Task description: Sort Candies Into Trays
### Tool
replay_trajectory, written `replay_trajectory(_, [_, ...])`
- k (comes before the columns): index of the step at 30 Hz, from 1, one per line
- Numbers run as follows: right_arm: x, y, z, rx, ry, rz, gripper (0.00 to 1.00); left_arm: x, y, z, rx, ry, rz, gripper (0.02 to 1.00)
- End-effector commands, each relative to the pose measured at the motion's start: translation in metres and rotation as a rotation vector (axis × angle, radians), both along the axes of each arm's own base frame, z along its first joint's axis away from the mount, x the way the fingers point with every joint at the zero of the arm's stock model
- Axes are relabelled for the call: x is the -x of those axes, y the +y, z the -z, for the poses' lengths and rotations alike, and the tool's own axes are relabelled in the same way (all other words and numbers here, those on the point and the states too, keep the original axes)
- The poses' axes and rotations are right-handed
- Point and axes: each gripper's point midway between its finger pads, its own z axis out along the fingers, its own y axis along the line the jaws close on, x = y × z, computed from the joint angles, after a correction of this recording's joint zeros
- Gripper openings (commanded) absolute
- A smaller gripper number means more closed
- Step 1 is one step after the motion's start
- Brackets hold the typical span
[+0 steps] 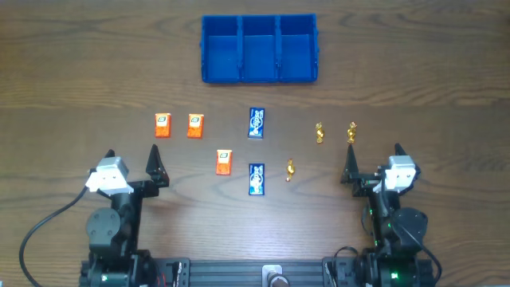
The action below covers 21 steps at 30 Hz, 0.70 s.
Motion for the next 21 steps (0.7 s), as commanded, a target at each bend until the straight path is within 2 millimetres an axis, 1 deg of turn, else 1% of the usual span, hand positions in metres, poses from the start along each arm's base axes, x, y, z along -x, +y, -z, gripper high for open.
replay_trajectory(1, [0.0, 0.001, 0.001, 0.004, -0.001, -0.006, 0.998, 0.001, 0.007, 0.012, -0.019, 0.042, -0.038, 0.998])
replay_trajectory(3, [0.0, 0.001, 0.001, 0.004, -0.001, -0.006, 0.998, 0.003, 0.002, -0.002, -0.014, 0.039, -0.014, 0.998])
replay_trajectory(5, [0.0, 0.001, 0.001, 0.004, -0.001, -0.006, 0.998, -0.001, -0.003, -0.025, -0.043, 0.109, 0.011, 0.998])
replay_trajectory(7, [0.0, 0.001, 0.001, 0.004, -0.001, -0.006, 0.998, -0.023, -0.013, -0.054, -0.105, 0.204, 0.053, 0.998])
replay_trajectory(9, [0.0, 0.001, 0.001, 0.004, -0.001, -0.006, 0.998, -0.049, -0.02, -0.074, -0.138, 0.306, 0.072, 0.998])
replay_trajectory(11, [0.0, 0.001, 0.001, 0.004, -0.001, -0.006, 0.998, -0.083, -0.024, -0.072, -0.166, 0.482, 0.085, 0.998])
replay_trajectory(12, [0.0, 0.001, 0.001, 0.004, -0.001, -0.006, 0.998, -0.095, -0.026, -0.066, -0.175, 0.553, 0.091, 0.998])
replay_trajectory(13, [0.0, 0.001, 0.001, 0.004, -0.001, -0.006, 0.998, -0.109, -0.028, -0.055, -0.183, 0.645, 0.097, 0.998])
replay_trajectory(14, [0.0, 0.001, 0.001, 0.004, -0.001, -0.006, 0.998, -0.122, -0.03, -0.034, -0.192, 0.758, 0.116, 0.998])
replay_trajectory(15, [0.0, 0.001, 0.001, 0.004, -0.001, -0.006, 0.998, -0.13, -0.031, -0.013, -0.192, 0.838, 0.133, 1.0])
replay_trajectory(16, [0.0, 0.001, 0.001, 0.004, -0.001, -0.006, 0.998, -0.132, -0.03, 0.004, -0.184, 0.888, 0.143, 0.998])
replay_trajectory(17, [0.0, 0.001, 0.001, 0.004, -0.001, -0.006, 0.998, -0.133, -0.029, 0.026, -0.164, 0.952, 0.155, 1.0])
replay_trajectory(21, [0.0, 0.001, 0.001, 0.004, -0.001, -0.006, 0.998, -0.128, -0.025, 0.083, -0.119, 1.119, 0.175, 1.0])
